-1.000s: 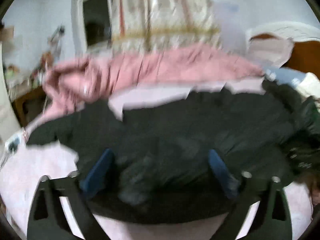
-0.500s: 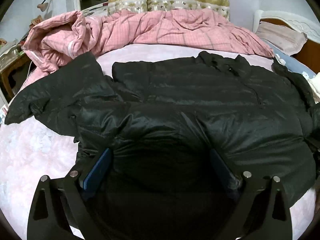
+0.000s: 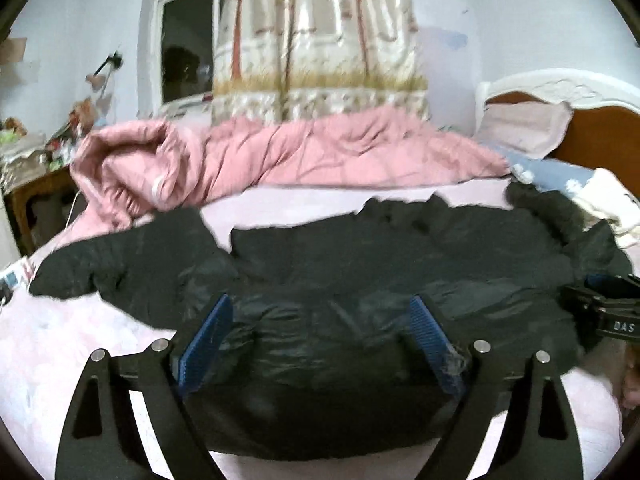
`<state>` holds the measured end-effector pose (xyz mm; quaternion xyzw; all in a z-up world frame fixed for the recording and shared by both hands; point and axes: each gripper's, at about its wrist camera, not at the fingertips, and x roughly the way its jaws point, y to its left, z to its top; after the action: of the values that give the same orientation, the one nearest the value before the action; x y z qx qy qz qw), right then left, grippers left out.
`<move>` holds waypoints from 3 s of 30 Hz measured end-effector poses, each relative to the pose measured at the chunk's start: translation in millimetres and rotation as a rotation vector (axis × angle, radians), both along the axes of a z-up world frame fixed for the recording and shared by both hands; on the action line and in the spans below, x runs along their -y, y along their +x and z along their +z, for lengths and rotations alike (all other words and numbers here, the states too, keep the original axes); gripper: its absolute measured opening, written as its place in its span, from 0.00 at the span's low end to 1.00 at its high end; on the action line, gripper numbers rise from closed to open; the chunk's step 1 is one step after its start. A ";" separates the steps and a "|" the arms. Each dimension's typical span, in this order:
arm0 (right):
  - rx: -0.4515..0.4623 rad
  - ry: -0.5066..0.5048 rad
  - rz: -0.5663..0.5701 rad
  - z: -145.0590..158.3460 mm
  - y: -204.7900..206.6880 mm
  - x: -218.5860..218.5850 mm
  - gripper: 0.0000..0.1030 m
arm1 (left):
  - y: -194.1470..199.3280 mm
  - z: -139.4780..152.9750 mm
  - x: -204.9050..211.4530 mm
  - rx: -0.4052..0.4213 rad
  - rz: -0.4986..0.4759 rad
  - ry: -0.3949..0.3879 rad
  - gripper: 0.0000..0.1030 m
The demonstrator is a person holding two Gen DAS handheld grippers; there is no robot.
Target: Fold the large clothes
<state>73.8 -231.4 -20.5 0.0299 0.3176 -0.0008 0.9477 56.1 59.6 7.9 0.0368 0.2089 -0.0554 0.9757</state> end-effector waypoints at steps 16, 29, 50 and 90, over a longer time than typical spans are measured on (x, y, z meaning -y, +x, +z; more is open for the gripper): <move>0.112 -0.001 -0.322 21.1 -56.5 84.8 0.89 | 3.6 2.9 -39.5 -0.071 0.132 -0.059 0.99; 0.023 0.472 -0.301 -12.5 -78.6 134.3 0.89 | 25.9 -32.2 -30.6 -0.312 0.064 -0.123 0.99; -0.057 0.676 -0.138 -34.1 -48.8 105.6 0.87 | 28.5 -39.2 -38.0 -0.347 0.030 -0.283 0.30; 0.156 0.187 -0.430 19.7 -87.2 130.5 0.71 | -21.0 -21.6 -1.9 -0.180 0.031 -0.093 0.64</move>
<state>-13.4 -362.0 -0.8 0.1845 0.2286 -0.1706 0.9405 35.2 61.6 -13.6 -0.0167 0.2934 -0.0531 0.9544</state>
